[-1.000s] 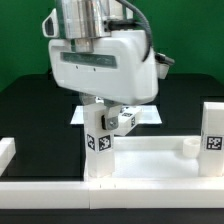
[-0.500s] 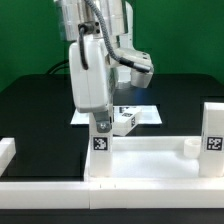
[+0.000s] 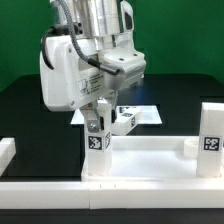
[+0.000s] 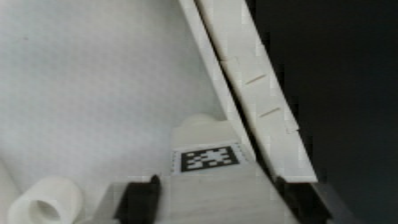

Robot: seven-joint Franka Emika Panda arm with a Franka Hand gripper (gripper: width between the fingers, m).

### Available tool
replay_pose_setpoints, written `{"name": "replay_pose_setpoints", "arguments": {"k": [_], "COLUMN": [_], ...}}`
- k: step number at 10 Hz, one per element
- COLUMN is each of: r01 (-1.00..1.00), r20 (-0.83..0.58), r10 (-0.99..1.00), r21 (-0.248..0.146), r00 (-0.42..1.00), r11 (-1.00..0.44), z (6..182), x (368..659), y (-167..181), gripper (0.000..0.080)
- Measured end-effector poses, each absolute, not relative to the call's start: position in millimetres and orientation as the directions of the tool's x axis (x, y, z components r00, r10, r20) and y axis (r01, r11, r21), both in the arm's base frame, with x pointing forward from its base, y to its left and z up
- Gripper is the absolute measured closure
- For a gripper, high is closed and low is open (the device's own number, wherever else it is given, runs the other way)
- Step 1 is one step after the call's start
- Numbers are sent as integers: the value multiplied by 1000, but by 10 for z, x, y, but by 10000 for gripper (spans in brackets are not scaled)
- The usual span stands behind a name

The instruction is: Assemble desk

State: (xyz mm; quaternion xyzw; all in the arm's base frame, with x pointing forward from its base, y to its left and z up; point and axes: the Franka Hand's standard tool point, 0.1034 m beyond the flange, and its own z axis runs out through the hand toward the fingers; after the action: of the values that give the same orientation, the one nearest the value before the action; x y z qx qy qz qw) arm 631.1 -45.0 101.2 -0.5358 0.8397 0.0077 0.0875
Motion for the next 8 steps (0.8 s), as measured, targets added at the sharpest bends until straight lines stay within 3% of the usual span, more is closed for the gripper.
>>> {"name": "replay_pose_setpoints", "arguments": {"k": [1, 2, 3, 5, 8], "r01": [-900, -904, -921, -929, -930], "r20": [-156, -155, -158, -186, -176], "r10": [-897, -901, -920, -925, -926], "r21": [-79, -81, -97, -105, -96], "r00": [-413, -404, -360, -331, -334], "r11": [428, 419, 377, 354, 354], "z": [1002, 1002, 1074, 1322, 1230], "x": [6308, 6308, 6333, 6313, 6293], "y": [-444, -443, -435, -303, -327], "gripper": [504, 309, 202, 166, 151]}}
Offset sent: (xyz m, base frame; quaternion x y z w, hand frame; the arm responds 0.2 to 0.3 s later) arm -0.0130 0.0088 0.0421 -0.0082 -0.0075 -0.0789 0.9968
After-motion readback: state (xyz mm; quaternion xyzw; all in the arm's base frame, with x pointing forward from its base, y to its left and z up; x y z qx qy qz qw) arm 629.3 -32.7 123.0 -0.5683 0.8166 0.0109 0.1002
